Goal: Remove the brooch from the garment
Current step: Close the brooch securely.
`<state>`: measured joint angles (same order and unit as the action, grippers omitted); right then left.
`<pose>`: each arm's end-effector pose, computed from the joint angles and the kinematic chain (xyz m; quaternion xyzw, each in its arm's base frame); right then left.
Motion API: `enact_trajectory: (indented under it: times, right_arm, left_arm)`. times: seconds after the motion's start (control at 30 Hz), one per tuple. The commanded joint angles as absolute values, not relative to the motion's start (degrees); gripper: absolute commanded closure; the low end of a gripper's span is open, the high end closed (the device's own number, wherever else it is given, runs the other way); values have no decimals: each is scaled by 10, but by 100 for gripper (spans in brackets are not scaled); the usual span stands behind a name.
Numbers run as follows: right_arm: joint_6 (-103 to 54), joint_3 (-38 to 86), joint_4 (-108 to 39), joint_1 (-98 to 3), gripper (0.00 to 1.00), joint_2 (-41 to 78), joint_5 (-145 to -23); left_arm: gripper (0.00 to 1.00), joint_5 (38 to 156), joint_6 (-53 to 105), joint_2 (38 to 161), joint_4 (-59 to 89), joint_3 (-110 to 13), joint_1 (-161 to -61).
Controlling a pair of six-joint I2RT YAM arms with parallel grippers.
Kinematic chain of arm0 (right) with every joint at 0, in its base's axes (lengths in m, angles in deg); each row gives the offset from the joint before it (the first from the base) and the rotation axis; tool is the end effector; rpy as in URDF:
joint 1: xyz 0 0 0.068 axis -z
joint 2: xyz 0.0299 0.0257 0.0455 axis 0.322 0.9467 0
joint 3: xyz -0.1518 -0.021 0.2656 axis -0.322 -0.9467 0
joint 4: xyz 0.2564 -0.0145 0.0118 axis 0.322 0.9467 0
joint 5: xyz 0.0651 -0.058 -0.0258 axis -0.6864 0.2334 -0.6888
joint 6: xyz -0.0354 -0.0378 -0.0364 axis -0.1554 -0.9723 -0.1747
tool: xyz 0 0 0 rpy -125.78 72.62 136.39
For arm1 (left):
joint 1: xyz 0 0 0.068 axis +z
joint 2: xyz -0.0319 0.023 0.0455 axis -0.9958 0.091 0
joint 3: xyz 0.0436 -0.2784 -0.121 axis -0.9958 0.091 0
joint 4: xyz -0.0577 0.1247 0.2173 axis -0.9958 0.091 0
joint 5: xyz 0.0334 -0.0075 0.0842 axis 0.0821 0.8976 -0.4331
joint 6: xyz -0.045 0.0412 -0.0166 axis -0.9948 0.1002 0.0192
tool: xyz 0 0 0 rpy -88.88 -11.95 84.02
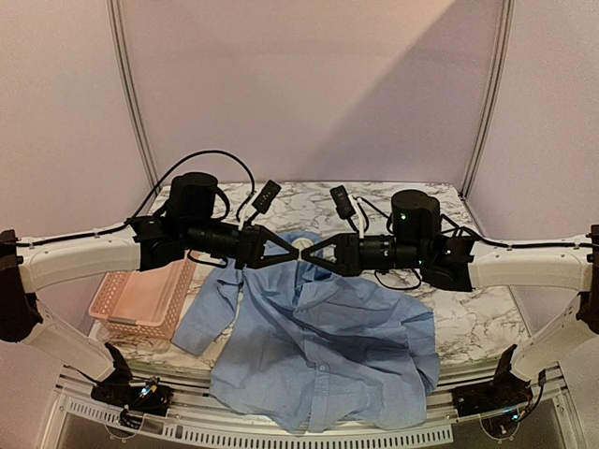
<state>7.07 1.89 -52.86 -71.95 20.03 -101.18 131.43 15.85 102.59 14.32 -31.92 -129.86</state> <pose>0.1853 0.2819 0.3200 -0.2332 0.7334 0.5591 0.3085 0.1945 -0.2417 0.3276 0.3573 0.7085 -0.5416 0.2776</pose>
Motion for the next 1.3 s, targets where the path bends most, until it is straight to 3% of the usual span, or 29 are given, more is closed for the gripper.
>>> enact_trajectory:
  times: [0.0, 0.6, 0.83, 0.97, 1.2, 1.27]
  right_arm:
    - [99, -2, -523, -707, 94, 189, -902]
    - [130, -42, -526, -707, 95, 159, -833]
    - [114, -47, -547, -708, 92, 160, -868]
    - [80, -49, -564, -707, 84, 147, -913]
    - [29, -61, -575, -707, 45, 100, -967]
    - [26, -64, -572, -707, 40, 90, -961]
  left_arm:
    - [100, 1354, 161, 1011, 140, -313, -1305]
    - [100, 1327, 168, 1007, 160, -315, -1305]
    - [100, 1307, 169, 1008, 168, -317, -1302]
    - [100, 1288, 174, 1013, 201, -322, -1298]
    - [100, 1296, 176, 1025, 208, -330, -1296]
    - [100, 1303, 175, 1023, 201, -328, -1296]
